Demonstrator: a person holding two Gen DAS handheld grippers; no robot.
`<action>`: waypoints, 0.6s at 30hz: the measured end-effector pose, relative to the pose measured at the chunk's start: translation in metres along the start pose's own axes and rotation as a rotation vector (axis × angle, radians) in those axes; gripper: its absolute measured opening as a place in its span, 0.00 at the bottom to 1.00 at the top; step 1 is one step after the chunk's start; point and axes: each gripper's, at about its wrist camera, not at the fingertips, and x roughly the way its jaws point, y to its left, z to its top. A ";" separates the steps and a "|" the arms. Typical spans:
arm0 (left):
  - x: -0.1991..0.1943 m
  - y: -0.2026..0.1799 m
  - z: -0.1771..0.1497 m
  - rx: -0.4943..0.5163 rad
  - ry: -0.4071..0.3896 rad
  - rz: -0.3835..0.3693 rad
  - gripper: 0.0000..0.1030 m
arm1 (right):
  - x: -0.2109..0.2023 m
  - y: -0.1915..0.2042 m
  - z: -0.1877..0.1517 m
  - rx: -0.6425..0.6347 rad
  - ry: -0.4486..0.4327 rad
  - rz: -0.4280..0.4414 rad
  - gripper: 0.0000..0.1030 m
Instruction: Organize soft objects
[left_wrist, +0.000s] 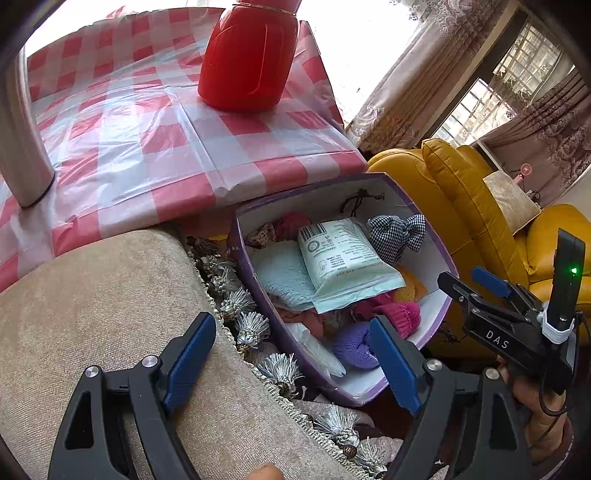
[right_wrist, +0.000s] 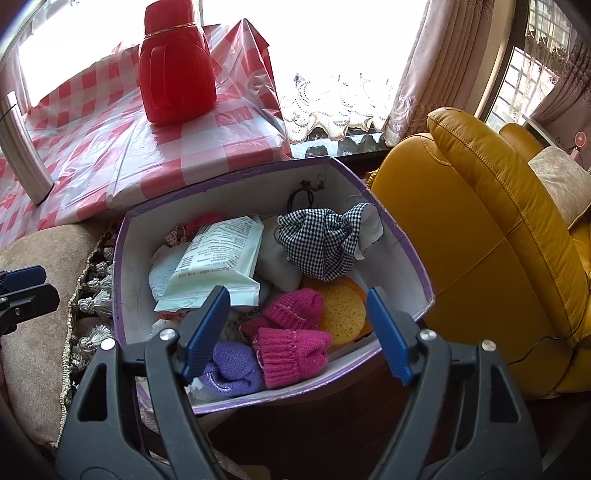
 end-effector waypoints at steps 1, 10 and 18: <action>0.000 0.000 0.000 0.000 0.000 0.000 0.83 | 0.000 0.000 0.000 0.001 0.001 0.001 0.77; 0.000 0.000 0.000 -0.001 0.000 -0.001 0.83 | 0.001 -0.001 -0.001 0.004 0.002 0.001 0.77; 0.000 0.000 0.000 0.000 0.001 0.001 0.83 | 0.001 -0.001 -0.001 0.007 0.005 -0.001 0.78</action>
